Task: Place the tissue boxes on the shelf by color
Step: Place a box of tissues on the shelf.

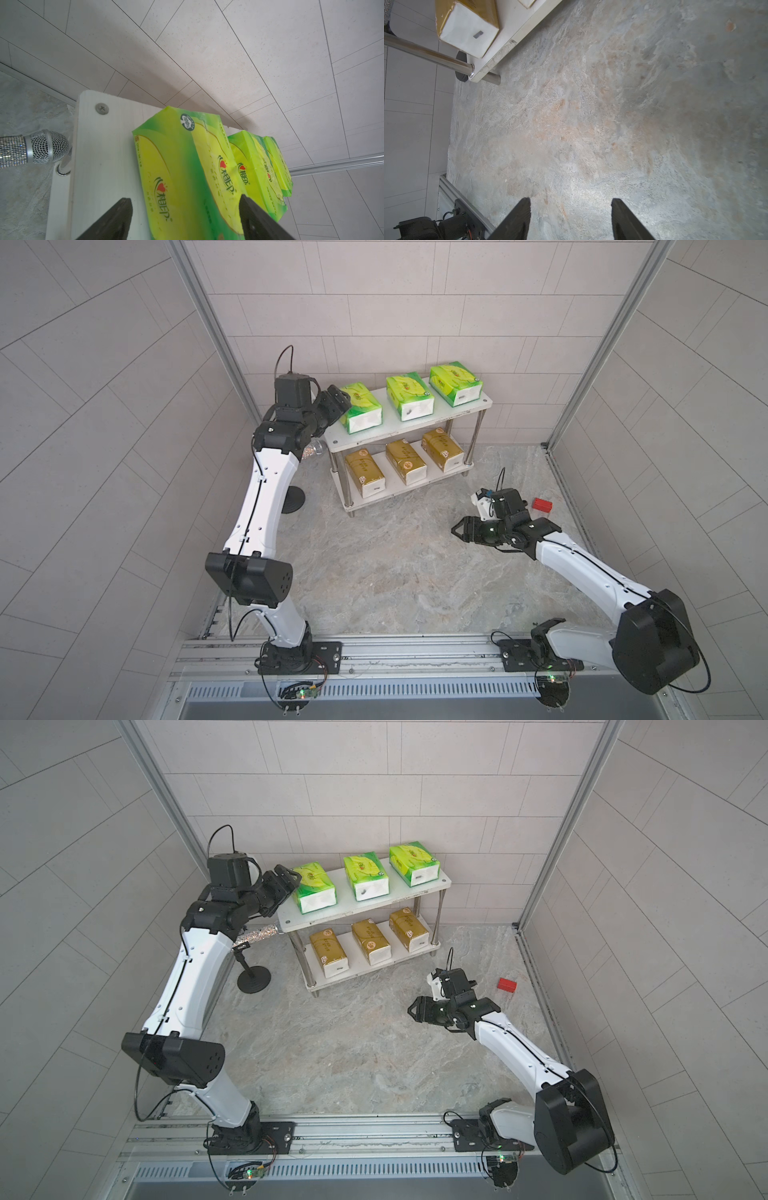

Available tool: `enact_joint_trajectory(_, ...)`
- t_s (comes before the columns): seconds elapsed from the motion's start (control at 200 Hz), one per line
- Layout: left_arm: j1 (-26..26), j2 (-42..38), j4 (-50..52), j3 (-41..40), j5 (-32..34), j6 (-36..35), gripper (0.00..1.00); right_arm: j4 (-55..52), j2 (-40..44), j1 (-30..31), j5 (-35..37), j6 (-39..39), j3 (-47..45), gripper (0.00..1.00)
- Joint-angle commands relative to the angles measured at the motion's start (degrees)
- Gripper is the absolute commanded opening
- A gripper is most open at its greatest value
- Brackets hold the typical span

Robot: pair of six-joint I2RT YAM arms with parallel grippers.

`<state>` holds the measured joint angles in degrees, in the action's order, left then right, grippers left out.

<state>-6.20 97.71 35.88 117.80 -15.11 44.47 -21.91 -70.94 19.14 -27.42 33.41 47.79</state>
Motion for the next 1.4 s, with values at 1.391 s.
enact_joint_trajectory(1.391, -12.8, 1.0, 21.2, 9.4, 23.0, -26.3, 0.7, 3.1, -2.4, 0.3, -0.2, 0.6, -0.5, 0.65)
